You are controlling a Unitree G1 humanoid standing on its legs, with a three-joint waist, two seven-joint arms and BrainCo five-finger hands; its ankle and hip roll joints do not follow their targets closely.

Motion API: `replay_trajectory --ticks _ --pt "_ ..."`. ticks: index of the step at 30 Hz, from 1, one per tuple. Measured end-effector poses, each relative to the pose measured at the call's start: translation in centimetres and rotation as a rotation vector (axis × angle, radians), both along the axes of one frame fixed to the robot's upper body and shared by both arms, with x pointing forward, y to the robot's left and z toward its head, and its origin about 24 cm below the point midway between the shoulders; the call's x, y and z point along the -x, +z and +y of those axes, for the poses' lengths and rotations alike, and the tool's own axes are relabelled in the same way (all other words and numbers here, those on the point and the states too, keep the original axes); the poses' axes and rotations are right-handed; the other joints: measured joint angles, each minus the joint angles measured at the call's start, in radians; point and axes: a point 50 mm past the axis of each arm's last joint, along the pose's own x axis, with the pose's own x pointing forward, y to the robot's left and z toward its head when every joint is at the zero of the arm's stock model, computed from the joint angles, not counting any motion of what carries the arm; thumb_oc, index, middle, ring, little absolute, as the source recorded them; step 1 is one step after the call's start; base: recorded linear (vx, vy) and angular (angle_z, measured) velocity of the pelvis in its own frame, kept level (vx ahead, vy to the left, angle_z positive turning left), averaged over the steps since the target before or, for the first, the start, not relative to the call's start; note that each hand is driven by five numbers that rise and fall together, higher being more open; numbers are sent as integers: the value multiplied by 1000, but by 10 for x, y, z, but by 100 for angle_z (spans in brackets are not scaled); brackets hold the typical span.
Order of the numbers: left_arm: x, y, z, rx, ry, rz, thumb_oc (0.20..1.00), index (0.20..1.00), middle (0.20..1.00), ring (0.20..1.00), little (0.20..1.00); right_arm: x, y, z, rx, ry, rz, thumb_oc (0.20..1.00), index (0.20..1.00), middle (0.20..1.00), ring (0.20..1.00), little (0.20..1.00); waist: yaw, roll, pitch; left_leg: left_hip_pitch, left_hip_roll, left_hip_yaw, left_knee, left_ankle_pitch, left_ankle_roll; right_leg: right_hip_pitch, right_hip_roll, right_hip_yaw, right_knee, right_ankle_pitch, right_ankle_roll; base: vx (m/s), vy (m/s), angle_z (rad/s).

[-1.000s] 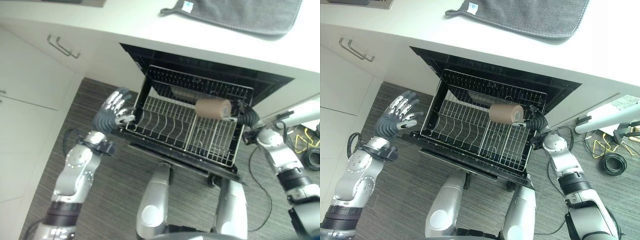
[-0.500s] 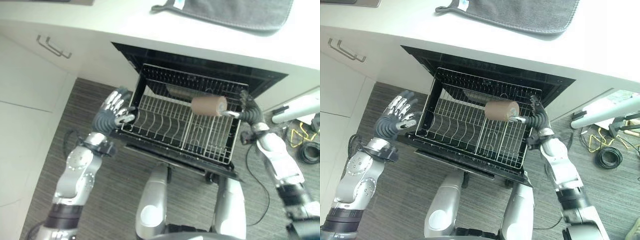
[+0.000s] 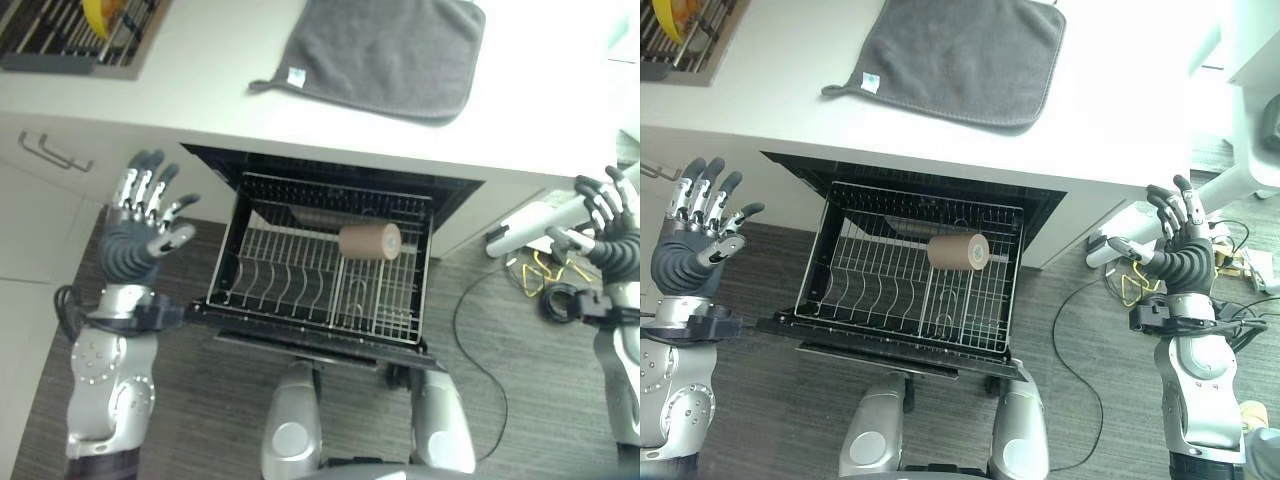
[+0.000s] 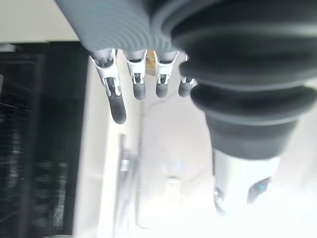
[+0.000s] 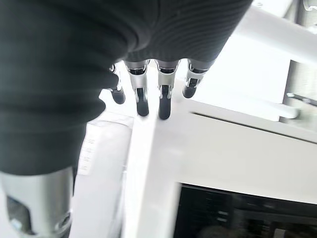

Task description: Place the dishes in the dishwasher.

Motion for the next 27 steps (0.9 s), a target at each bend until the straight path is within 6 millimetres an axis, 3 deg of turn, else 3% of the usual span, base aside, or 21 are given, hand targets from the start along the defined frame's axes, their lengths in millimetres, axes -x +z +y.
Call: replay_trajectory --ticks 3,9,11,14,16,18,20,21,22,23,25,26,27 --pt "4 3 6 13 49 -40 1000 1000 1000 1000 1000 9 22 10 29 27 -154 1000 1000 1000 1000 1000 -2 0 -99 53 2 7 -55 9 3 47 9 -5 -43 2 4 49 -10 -3" --pt "11 13 9 38 122 -128 1000 1000 1000 1000 1000 15 33 13 44 -17 -263 1000 1000 1000 1000 1000 4 7 -200 138 -4 8 -151 41 8 130 9 -18 -124 25 28 12 -16 4" --pt "11 14 7 51 122 -139 1000 1000 1000 1000 1000 15 35 12 46 -32 -274 1000 1000 1000 1000 1000 -1 20 -270 177 -11 8 -212 62 14 169 11 -24 -178 42 41 51 133 7" --pt "14 11 9 48 115 -134 1000 1000 1000 1000 1000 22 39 2 62 -82 -282 1000 1000 1000 1000 1000 -9 28 -308 206 -39 42 -223 52 30 198 -8 3 -228 76 68 73 355 -26" --pt "13 9 8 23 78 -115 1000 1000 1000 1000 1000 31 32 1 49 -99 -262 1000 1000 1000 1000 1000 -24 25 -310 219 -82 74 -228 46 59 196 -35 33 -257 107 97 -31 454 -42" --pt "16 1 10 14 69 -74 1000 1000 1000 1000 1000 33 23 4 -10 -99 -264 1000 1000 1000 1000 1000 -46 21 -312 236 -118 143 -279 69 94 183 -48 55 -330 202 123 -222 277 -86" --pt "15 1 12 1 71 -61 1000 1000 1000 1000 1000 25 23 15 -20 -38 -274 1000 1000 1000 1000 1000 -44 17 -313 244 -115 218 -295 76 110 167 -48 5 -392 297 101 -278 112 -103" --pt "12 5 12 -6 70 -70 1000 1000 1000 1000 1000 24 24 16 -10 -30 -273 1000 1000 1000 1000 1000 -48 15 -313 227 -103 242 -296 79 136 175 -42 -51 -390 285 88 -302 67 -64" --pt "8 10 12 -2 70 -95 1000 1000 1000 1000 1000 23 25 14 5 -29 -268 1000 1000 1000 1000 1000 -45 20 -312 217 -84 252 -293 88 146 172 -41 -107 -249 202 82 -336 54 -41" --pt "7 13 12 -7 71 -106 1000 1000 1000 1000 1000 23 29 14 26 -24 -279 1000 1000 1000 1000 1000 -34 18 -313 208 -71 254 -290 94 146 186 -43 -116 -154 140 101 -320 16 -25" --pt "3 11 13 4 81 -100 1000 1000 1000 1000 1000 22 39 14 70 -13 -314 1000 1000 1000 1000 1000 -27 9 -311 181 -58 238 -272 116 146 243 27 -15 -15 42 176 -306 -85 -3" --pt "1 5 16 30 105 -79 1000 1000 1000 1000 1000 19 49 17 72 3 -374 1000 1000 1000 1000 1000 -28 -8 -313 165 -61 232 -260 127 142 334 87 51 -151 -10 165 -315 -227 16" --pt "-7 0 9 57 77 -67 1000 1000 1000 1000 1000 18 56 19 70 5 -415 1000 1000 1000 1000 1000 -11 -18 -314 109 -63 229 -210 136 144 360 91 77 -217 -69 160 -372 -333 19"
